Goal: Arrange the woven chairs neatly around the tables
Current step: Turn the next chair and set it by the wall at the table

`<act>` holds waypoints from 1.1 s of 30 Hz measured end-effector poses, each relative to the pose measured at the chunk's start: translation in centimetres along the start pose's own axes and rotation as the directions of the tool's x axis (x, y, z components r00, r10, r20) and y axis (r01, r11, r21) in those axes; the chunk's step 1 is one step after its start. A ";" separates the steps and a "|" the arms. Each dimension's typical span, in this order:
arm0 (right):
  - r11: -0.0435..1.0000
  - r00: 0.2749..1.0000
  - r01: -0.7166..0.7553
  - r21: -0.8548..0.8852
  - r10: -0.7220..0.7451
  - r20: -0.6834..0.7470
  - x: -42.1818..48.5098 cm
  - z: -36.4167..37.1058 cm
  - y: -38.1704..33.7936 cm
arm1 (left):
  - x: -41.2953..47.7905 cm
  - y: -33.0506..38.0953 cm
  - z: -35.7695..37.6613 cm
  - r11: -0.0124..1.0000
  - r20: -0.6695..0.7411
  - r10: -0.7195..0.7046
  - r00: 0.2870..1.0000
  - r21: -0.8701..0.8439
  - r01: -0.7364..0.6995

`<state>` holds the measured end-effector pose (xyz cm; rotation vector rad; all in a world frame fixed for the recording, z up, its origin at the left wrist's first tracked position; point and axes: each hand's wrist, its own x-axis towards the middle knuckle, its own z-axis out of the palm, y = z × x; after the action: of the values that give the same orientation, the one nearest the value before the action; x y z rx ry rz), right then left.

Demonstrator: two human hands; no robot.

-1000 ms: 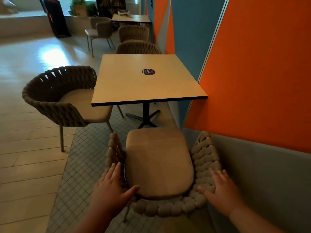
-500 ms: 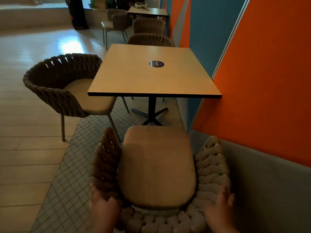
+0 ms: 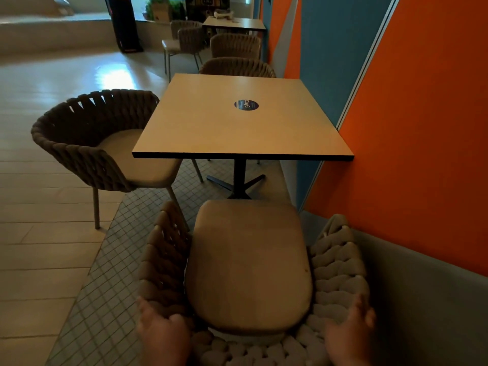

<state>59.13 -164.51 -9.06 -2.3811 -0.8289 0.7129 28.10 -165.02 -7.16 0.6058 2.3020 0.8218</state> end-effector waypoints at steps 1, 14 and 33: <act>1.000 1.000 0.005 -0.003 -0.005 0.005 0.6 -0.1 -0.6 | 0.3 0.6 0.3 1.000 0.012 0.010 1.000 -0.014 -0.010; 0.992 0.997 0.079 -0.094 -0.079 0.000 7.5 1.4 -6.5 | 3.3 5.9 4.5 0.995 -0.017 0.094 0.995 -0.043 -0.094; 0.973 0.990 0.141 -0.183 -0.134 0.047 13.6 0.5 -7.3 | 3.0 7.6 9.5 0.997 -0.075 0.080 0.994 -0.017 -0.081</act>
<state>65.05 -150.25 -9.12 -2.4501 -1.1077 0.6470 34.04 -154.15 -9.07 0.6736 2.3461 0.9180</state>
